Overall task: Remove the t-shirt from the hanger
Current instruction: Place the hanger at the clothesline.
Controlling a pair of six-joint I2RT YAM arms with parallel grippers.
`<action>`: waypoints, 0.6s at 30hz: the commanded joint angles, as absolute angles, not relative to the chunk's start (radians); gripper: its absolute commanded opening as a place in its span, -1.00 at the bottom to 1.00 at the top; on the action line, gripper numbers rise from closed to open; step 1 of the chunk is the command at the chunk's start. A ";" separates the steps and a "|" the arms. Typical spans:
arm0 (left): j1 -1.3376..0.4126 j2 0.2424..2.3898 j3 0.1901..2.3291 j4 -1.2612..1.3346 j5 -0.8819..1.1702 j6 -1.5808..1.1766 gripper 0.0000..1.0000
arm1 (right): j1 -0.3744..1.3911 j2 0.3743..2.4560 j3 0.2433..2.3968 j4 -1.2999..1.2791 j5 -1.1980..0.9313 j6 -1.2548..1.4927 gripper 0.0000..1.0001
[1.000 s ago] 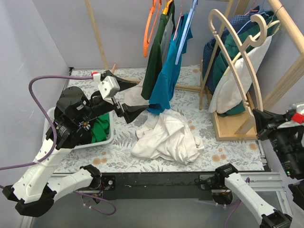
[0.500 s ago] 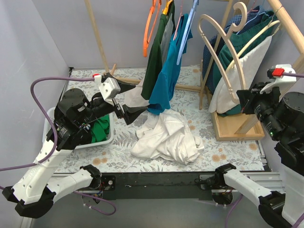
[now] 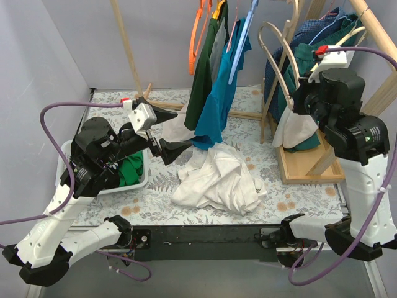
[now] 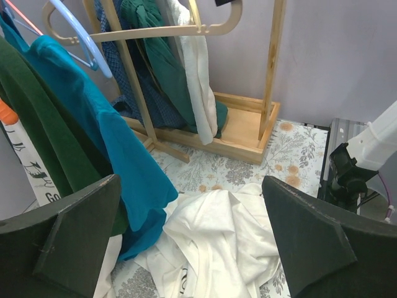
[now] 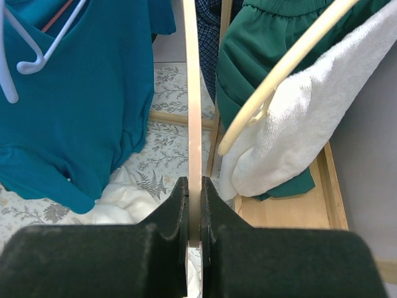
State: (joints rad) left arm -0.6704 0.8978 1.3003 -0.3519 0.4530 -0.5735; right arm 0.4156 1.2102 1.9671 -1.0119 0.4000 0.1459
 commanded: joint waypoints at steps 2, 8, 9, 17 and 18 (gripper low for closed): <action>-0.672 0.894 1.286 -0.360 0.474 -0.581 0.96 | 0.420 1.245 2.066 -0.876 0.463 0.112 -0.97; -0.672 0.879 1.258 -0.351 0.476 -0.589 0.96 | 0.419 1.302 2.123 -0.854 0.486 0.087 -0.97; -0.672 0.877 1.255 -0.350 0.476 -0.589 0.96 | 0.419 1.305 2.126 -0.844 0.486 0.087 -0.97; -0.670 0.868 1.239 -0.350 0.471 -0.588 0.96 | 0.416 1.367 2.134 -0.784 0.492 0.069 -0.97; -0.672 0.865 1.238 -0.350 0.471 -0.588 0.96 | 0.417 1.370 2.134 -0.773 0.492 0.068 -0.97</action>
State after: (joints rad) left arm -0.6704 0.8925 1.2495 -0.3508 0.4641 -0.5846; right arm 0.4152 1.3525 2.1010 -0.8921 0.4698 0.0856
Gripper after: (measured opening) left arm 0.982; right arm 0.077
